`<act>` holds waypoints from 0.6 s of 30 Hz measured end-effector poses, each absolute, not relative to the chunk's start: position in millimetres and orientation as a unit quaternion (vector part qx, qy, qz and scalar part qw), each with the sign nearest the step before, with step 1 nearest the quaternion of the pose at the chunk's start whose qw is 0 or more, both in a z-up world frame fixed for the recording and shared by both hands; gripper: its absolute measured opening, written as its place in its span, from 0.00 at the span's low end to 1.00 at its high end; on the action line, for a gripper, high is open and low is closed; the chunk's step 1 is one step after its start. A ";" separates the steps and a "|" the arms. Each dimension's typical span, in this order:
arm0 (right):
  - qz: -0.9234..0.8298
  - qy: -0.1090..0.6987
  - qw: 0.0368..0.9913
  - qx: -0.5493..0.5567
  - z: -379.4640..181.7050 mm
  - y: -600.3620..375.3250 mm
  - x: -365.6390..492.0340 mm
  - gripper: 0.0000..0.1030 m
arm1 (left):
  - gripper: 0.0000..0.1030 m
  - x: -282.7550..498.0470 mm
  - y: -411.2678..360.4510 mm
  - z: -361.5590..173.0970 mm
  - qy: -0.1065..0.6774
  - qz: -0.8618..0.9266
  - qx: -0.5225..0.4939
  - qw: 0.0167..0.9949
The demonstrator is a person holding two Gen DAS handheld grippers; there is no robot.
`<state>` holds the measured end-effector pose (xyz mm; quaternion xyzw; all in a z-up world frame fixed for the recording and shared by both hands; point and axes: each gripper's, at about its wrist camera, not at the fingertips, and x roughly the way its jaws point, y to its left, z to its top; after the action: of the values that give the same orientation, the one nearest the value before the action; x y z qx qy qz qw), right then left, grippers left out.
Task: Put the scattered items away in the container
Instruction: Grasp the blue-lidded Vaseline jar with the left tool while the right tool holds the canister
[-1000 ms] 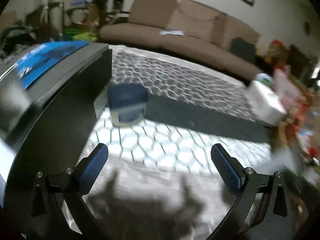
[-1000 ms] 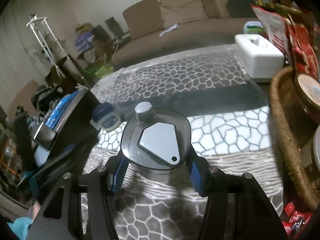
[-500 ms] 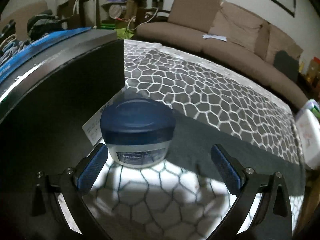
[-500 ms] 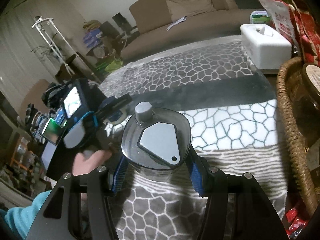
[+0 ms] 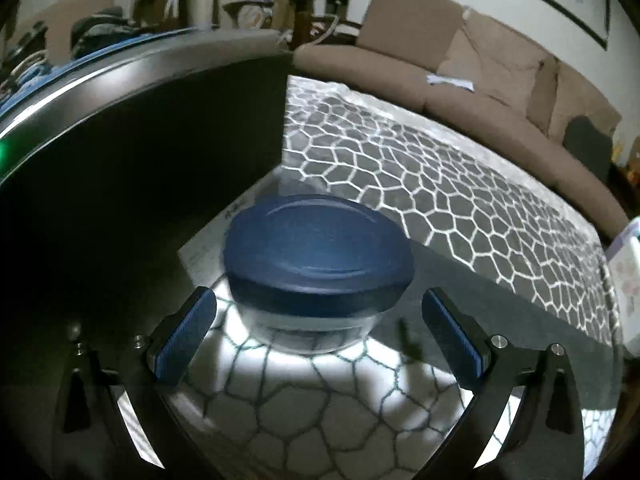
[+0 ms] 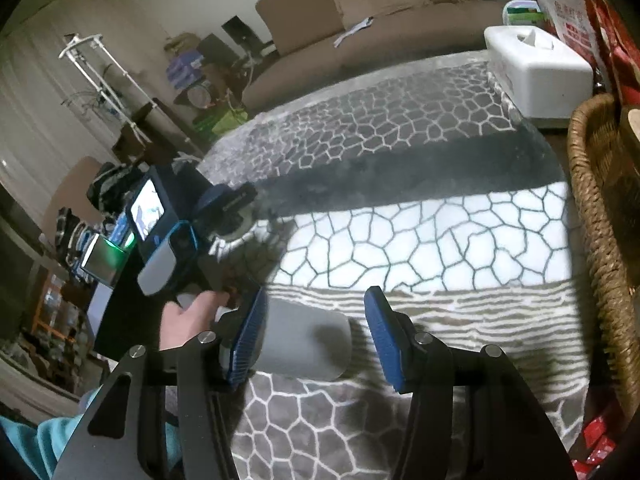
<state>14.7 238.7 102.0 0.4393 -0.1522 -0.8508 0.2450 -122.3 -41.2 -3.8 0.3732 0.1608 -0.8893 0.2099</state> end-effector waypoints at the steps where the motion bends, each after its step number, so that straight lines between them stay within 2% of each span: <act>1: -0.852 -0.148 0.246 0.438 103.1 238.2 15.8 0.53 | 1.00 -124.8 -41.4 -4.0 0.160 -0.888 0.376 0.210; 6: -0.858 -0.147 0.255 0.422 110.5 239.1 19.7 0.53 | 1.00 -137.8 -41.9 -9.1 0.158 -0.882 0.400 0.190; 8: -0.854 -0.153 0.255 0.426 108.9 240.6 18.2 0.54 | 0.95 -141.5 -39.8 -12.7 0.150 -0.883 0.403 0.189; 9: -0.852 -0.155 0.255 0.430 107.2 241.0 17.3 0.54 | 0.85 -141.4 -40.7 -14.0 0.150 -0.883 0.403 0.189; 10: -0.850 -0.156 0.254 0.434 105.1 241.6 16.5 0.54 | 0.70 -139.6 -44.4 -16.1 0.159 -0.881 0.404 0.189; 11: -0.850 -0.156 0.252 0.436 104.2 242.0 15.8 0.54 | 0.67 -137.6 -48.5 -17.5 0.170 -0.879 0.405 0.185; 18: -0.849 -0.152 0.256 0.436 103.0 239.9 15.2 0.54 | 0.67 -128.4 -52.8 -16.5 0.162 -0.887 0.413 0.129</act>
<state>15.2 239.9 103.0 0.4364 -0.1519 -0.8490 0.2563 -128.4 -52.8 -16.5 0.4132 0.1624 -0.8867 0.1290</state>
